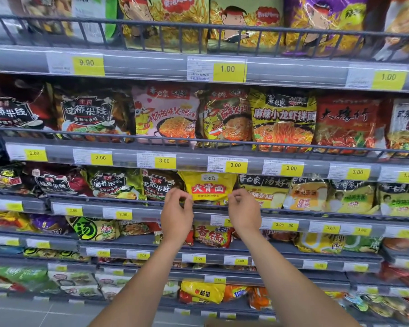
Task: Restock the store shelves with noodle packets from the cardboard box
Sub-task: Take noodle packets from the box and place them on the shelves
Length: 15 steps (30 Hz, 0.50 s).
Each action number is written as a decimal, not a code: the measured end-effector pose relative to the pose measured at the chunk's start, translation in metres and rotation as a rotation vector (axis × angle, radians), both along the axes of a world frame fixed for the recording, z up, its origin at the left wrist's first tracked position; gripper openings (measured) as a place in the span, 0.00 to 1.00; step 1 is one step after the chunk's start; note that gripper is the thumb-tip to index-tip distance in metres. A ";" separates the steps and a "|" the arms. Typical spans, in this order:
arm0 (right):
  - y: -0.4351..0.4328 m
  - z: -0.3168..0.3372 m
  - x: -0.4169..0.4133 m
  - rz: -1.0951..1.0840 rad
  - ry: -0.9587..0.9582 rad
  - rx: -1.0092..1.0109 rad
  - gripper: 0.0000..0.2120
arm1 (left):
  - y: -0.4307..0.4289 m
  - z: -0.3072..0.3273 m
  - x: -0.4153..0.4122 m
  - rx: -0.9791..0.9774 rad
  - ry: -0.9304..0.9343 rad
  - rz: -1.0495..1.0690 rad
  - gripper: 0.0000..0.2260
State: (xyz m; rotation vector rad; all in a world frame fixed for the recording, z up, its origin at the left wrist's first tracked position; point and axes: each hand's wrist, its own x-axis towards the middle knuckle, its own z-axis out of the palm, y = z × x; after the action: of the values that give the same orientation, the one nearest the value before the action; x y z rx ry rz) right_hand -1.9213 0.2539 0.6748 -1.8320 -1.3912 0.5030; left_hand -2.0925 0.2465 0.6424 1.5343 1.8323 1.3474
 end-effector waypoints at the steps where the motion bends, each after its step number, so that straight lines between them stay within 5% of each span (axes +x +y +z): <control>1: 0.001 0.001 0.002 0.007 0.000 -0.019 0.06 | 0.001 0.002 -0.001 -0.029 -0.012 -0.012 0.06; 4: 0.006 0.003 0.004 0.054 0.014 -0.062 0.06 | 0.000 0.007 0.000 -0.110 -0.073 -0.022 0.02; 10: -0.002 -0.003 0.007 0.114 0.070 0.014 0.13 | -0.006 -0.002 0.005 -0.138 -0.096 -0.028 0.09; 15: -0.007 -0.012 0.013 0.112 0.111 0.051 0.09 | -0.014 -0.010 0.006 -0.091 -0.017 -0.009 0.11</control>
State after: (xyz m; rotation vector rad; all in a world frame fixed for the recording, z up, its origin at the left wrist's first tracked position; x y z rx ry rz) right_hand -1.9085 0.2465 0.6626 -1.6672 -1.4232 0.6115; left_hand -2.0868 0.2327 0.6323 1.4786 1.8478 1.2511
